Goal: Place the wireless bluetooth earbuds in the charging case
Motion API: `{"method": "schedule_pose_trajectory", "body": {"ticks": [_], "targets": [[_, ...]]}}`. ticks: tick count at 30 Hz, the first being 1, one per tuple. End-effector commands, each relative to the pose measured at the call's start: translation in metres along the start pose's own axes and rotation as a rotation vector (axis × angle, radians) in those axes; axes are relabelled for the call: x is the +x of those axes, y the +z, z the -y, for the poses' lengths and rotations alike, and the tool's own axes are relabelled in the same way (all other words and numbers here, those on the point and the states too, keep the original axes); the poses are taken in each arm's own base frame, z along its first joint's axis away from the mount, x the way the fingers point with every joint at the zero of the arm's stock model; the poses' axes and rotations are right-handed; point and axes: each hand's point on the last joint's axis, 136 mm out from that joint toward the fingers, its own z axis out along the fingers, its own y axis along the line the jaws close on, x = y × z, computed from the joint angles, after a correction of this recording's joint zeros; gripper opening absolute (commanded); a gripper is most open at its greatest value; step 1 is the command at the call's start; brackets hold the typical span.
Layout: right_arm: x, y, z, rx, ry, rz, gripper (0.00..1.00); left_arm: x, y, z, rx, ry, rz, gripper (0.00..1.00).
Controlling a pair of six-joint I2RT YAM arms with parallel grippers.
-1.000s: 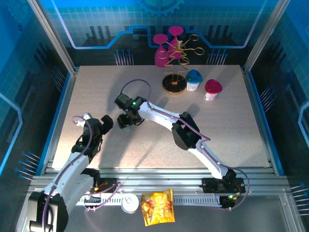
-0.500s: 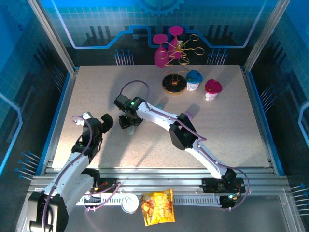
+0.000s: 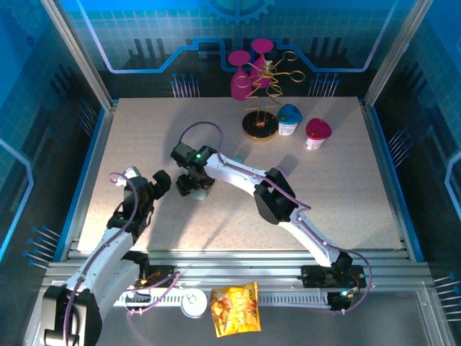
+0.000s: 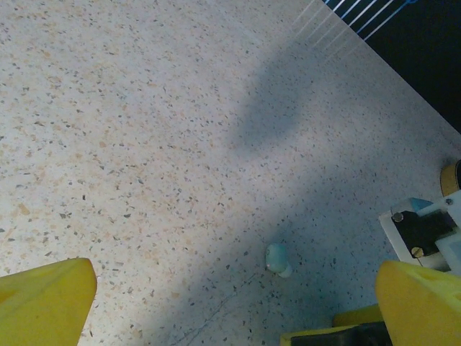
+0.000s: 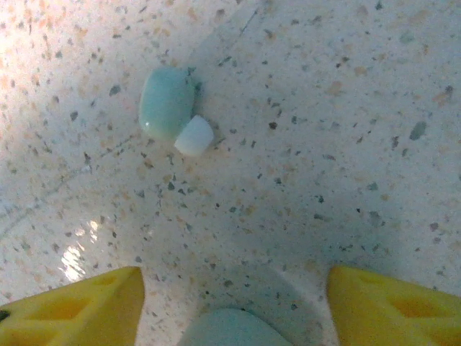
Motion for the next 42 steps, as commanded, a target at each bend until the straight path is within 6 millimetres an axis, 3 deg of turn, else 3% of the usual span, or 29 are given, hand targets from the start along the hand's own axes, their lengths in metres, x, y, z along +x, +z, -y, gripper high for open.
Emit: {"method": "schedule_pose_trajectory", "body": {"ticks": [1,5,15,29,32,36,42], "targets": [[0.013,-0.011,-0.012,-0.003,-0.119,-0.029,0.75,0.0,0.001,0.004,0.038,0.016,0.007,0.99],[0.027,-0.005,-0.023,-0.061,-0.179,-0.074,0.79,0.0,0.001,0.006,0.05,0.014,0.006,0.99],[0.043,-0.006,-0.024,-0.055,-0.279,-0.105,0.8,0.001,0.002,0.009,0.067,0.013,0.003,0.99],[0.05,-0.011,-0.018,0.011,-0.293,-0.132,0.44,0.0,0.004,0.014,0.09,0.004,0.002,0.99],[0.046,-0.015,-0.018,0.022,-0.285,-0.119,0.42,0.0,0.004,0.016,0.097,0.009,0.002,0.99],[0.042,-0.02,-0.019,0.012,-0.284,-0.1,0.52,0.001,0.004,0.016,0.099,0.009,0.0,0.99],[0.042,-0.022,-0.011,0.042,-0.258,-0.1,0.38,-0.002,0.003,0.019,0.111,0.009,0.005,0.99]]}}
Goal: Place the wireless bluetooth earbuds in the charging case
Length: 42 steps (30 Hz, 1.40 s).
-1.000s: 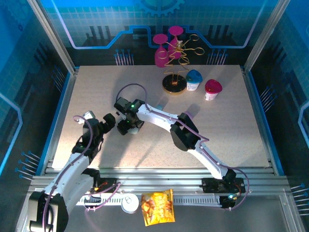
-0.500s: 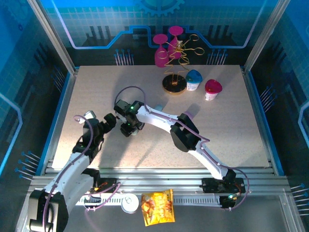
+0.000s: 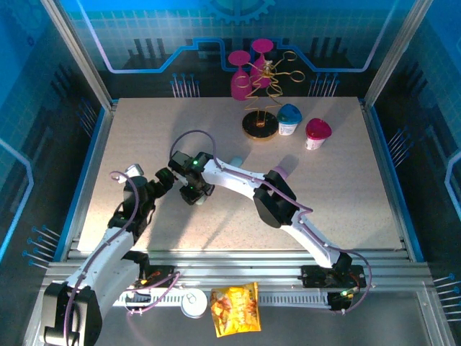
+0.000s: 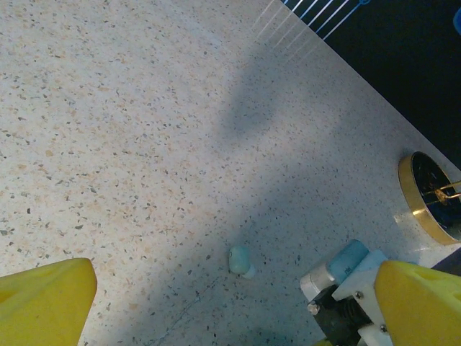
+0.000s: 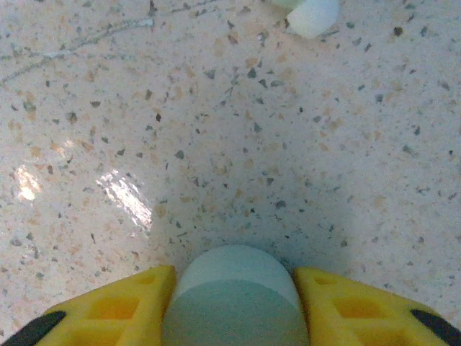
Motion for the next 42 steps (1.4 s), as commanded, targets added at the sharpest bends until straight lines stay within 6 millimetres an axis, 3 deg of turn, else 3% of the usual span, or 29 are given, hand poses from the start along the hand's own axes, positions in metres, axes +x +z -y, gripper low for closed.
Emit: {"method": "schedule_pose_trajectory", "body": {"ticks": [1,6,10,16,23,27,34,39,42], "targets": [[0.008,-0.019,-0.002,0.019,0.022,-0.016,0.37,-0.001,0.001,0.002,0.021,0.01,0.006,0.99],[-0.002,-0.039,0.011,0.025,0.111,0.063,0.33,-0.001,0.001,0.009,0.056,0.033,0.008,0.99],[-0.012,-0.074,0.029,-0.013,0.24,0.215,0.32,-0.001,-0.001,0.027,0.139,0.077,0.036,0.99],[-0.005,-0.142,0.077,-0.061,0.457,0.478,0.32,0.0,-0.011,0.081,0.35,0.245,0.106,0.99],[0.028,-0.206,0.121,-0.136,0.651,0.682,0.3,0.031,-0.031,0.158,0.644,0.529,0.144,0.99],[0.04,-0.234,0.129,-0.273,0.74,0.779,0.28,0.06,-0.05,0.203,0.84,0.696,0.177,0.99],[0.048,-0.273,0.131,-0.368,0.745,0.977,0.27,0.089,-0.071,0.259,1.096,0.646,0.139,0.96],[0.05,-0.28,0.128,-0.416,0.749,1.033,0.29,0.104,-0.078,0.282,1.175,0.617,0.151,0.89],[0.05,-0.282,0.125,-0.446,0.744,1.043,0.29,0.1,-0.073,0.287,1.171,0.554,0.179,0.83]]}}
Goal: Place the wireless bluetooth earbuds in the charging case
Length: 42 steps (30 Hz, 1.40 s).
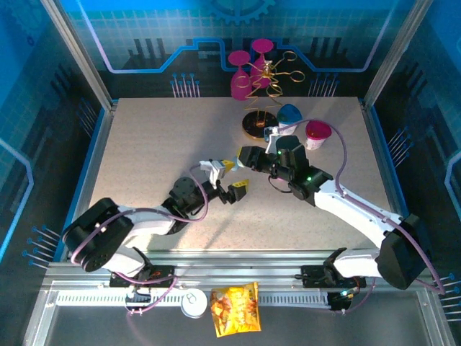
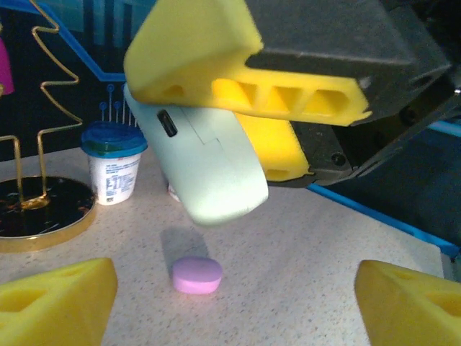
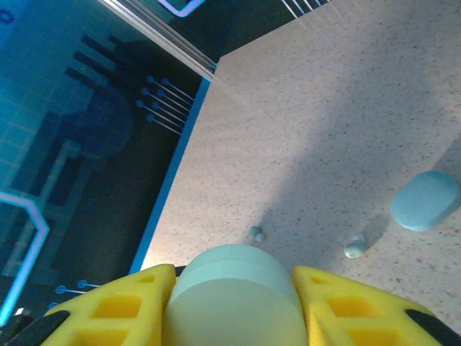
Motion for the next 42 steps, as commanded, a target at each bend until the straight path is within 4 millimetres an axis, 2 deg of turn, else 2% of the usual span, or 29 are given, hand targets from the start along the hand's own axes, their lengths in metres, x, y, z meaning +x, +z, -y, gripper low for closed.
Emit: {"method": "schedule_pose_trajectory", "body": {"ticks": [1,7,8,13,16,21,22,24,29,31,33,37,42], "targets": [[-0.015,-0.008,-0.018,-0.096,0.017,0.058,0.29,-0.038,0.007,0.006,0.029,-0.006,0.169,0.81],[-0.015,-0.012,-0.029,-0.145,0.016,0.052,0.3,-0.045,0.02,0.001,0.018,-0.041,0.191,0.73],[-0.007,-0.011,-0.021,-0.131,0.021,0.037,0.3,-0.046,0.021,0.001,0.019,-0.043,0.195,0.72],[-0.003,-0.013,-0.015,-0.112,0.014,0.033,0.3,-0.051,0.026,0.002,0.031,-0.063,0.205,0.64],[-0.001,-0.013,-0.011,-0.103,0.012,0.031,0.31,-0.052,0.027,0.002,0.035,-0.077,0.207,0.52],[0.001,-0.015,-0.011,-0.108,0.006,0.029,0.32,-0.05,0.027,0.002,0.037,-0.086,0.199,0.22],[0.0,-0.016,-0.012,-0.108,0.0,0.034,0.33,-0.049,0.027,0.002,0.039,-0.086,0.194,0.15],[-0.003,-0.019,-0.011,-0.105,-0.016,0.043,0.37,-0.047,0.025,0.004,0.045,-0.08,0.179,0.08],[-0.011,-0.039,-0.019,-0.145,-0.191,0.073,0.64,-0.041,0.017,0.012,0.104,-0.059,0.082,0.07],[-0.007,-0.051,-0.028,-0.224,-0.311,0.079,0.77,-0.039,0.012,0.017,0.172,-0.079,0.016,0.08],[-0.005,-0.068,-0.042,-0.33,-0.426,0.093,0.86,-0.04,0.003,0.02,0.24,-0.099,-0.034,0.08],[0.012,-0.089,-0.047,-0.429,-0.549,-0.026,0.88,-0.055,-0.019,0.023,0.355,-0.141,-0.045,0.08],[0.04,-0.103,-0.058,-0.561,-0.61,-0.198,0.83,-0.066,-0.032,0.045,0.508,-0.141,-0.091,0.08]]}}
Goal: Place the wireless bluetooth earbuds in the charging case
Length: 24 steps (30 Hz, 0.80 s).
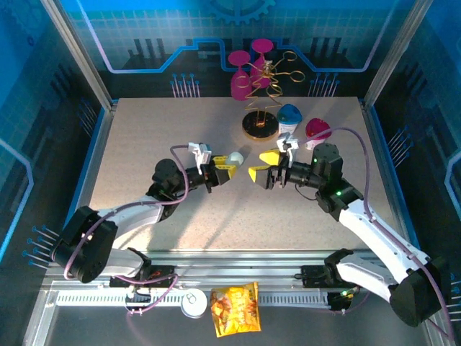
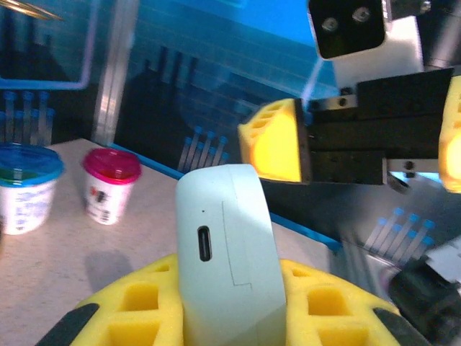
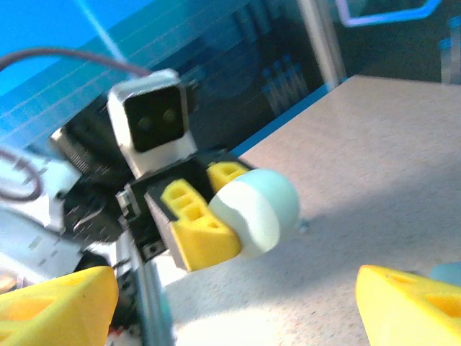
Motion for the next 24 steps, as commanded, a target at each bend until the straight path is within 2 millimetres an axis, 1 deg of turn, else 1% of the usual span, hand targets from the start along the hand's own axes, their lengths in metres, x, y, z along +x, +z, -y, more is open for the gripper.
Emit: {"method": "schedule_pose_trajectory", "body": {"ticks": [1,6,12,13,15,17,18,21,24], "targets": [[0.012,-0.006,-0.034,-0.195,-0.079,-0.107,0.81,-0.008,-0.001,0.039,0.206,-0.016,-0.064,0.08],[0.015,-0.002,-0.045,-0.284,-0.059,-0.129,0.69,-0.011,0.001,0.05,0.289,-0.035,-0.076,0.07],[0.026,0.012,-0.043,-0.308,-0.014,-0.182,0.56,-0.015,0.002,0.059,0.368,-0.063,-0.081,0.05],[0.016,0.013,-0.047,-0.319,-0.029,-0.165,0.54,-0.014,0.002,0.06,0.379,-0.067,-0.089,0.04],[0.011,0.017,-0.051,-0.351,-0.021,-0.157,0.48,-0.013,0.002,0.061,0.388,-0.07,-0.094,0.04],[0.009,0.019,-0.053,-0.364,-0.018,-0.156,0.44,-0.012,0.002,0.062,0.394,-0.067,-0.096,0.04],[0.009,0.02,-0.052,-0.358,-0.017,-0.157,0.43,-0.012,0.002,0.062,0.398,-0.066,-0.099,0.04],[0.009,0.023,-0.048,-0.34,-0.009,-0.165,0.44,-0.009,0.0,0.064,0.413,-0.068,-0.111,0.04],[0.007,0.024,-0.05,-0.355,-0.004,-0.158,0.44,-0.007,0.0,0.065,0.418,-0.069,-0.121,0.04]]}}
